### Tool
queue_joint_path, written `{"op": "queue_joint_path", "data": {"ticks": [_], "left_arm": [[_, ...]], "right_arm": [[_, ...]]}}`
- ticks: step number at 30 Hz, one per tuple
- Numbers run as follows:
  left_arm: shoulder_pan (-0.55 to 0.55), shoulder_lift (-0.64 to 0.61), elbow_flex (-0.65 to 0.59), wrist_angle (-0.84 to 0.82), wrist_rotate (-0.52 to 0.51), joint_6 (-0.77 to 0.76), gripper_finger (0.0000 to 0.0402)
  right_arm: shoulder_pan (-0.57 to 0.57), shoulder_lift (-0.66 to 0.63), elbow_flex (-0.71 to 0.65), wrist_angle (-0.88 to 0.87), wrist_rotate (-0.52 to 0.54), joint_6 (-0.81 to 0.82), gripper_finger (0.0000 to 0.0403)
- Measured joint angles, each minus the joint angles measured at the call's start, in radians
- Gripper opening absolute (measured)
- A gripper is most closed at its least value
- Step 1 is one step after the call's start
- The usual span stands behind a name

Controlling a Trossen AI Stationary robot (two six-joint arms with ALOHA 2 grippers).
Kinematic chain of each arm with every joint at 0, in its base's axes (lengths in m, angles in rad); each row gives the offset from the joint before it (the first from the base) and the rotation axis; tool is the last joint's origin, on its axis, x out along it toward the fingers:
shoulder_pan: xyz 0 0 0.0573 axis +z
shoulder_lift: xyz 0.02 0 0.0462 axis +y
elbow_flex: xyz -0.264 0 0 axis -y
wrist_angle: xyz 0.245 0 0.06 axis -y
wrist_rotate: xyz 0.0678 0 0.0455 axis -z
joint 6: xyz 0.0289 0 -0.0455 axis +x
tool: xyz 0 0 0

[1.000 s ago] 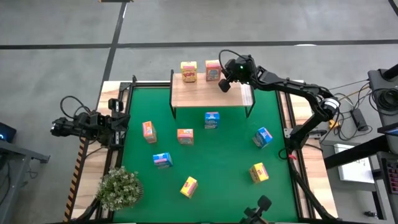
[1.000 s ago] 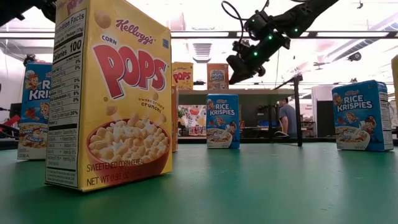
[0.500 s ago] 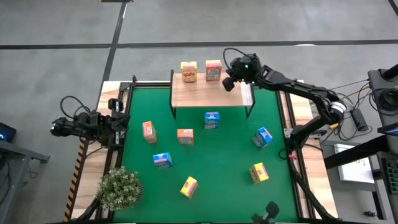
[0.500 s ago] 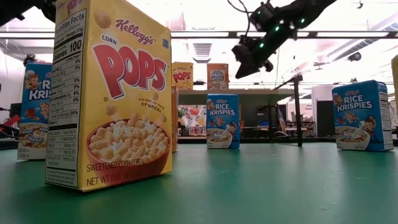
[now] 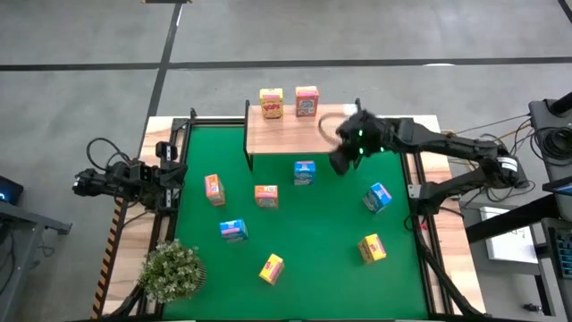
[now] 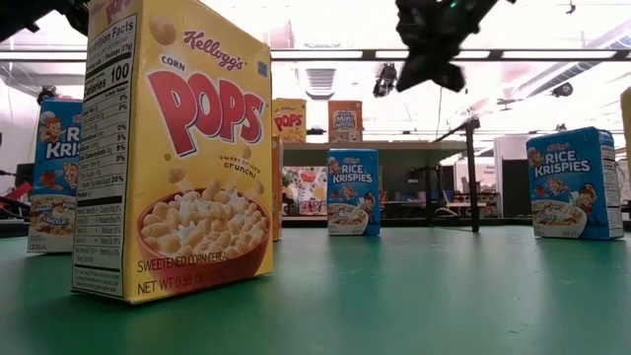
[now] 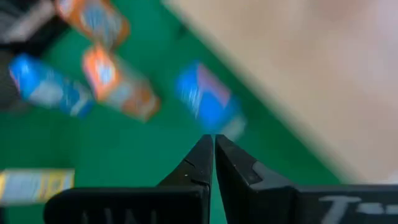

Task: Stack cereal on shelf
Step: Put the right blue cereal box on the shelf

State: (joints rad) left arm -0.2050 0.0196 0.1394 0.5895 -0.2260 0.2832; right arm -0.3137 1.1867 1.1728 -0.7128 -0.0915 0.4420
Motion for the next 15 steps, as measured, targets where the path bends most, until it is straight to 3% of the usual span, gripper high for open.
{"op": "queue_joint_path", "data": {"ticks": [9, 15], "left_arm": [[0.000, 0.000, 0.000, 0.002, 0.000, 0.000, 0.0000], [0.000, 0.000, 0.000, 0.001, 0.000, 0.000, 0.0000]], "right_arm": [[0.136, 0.000, 0.000, -0.539, 0.010, 0.376, 0.0009], [0.139, -0.001, 0.000, -0.587, 0.026, 0.451, 0.0021]]}}
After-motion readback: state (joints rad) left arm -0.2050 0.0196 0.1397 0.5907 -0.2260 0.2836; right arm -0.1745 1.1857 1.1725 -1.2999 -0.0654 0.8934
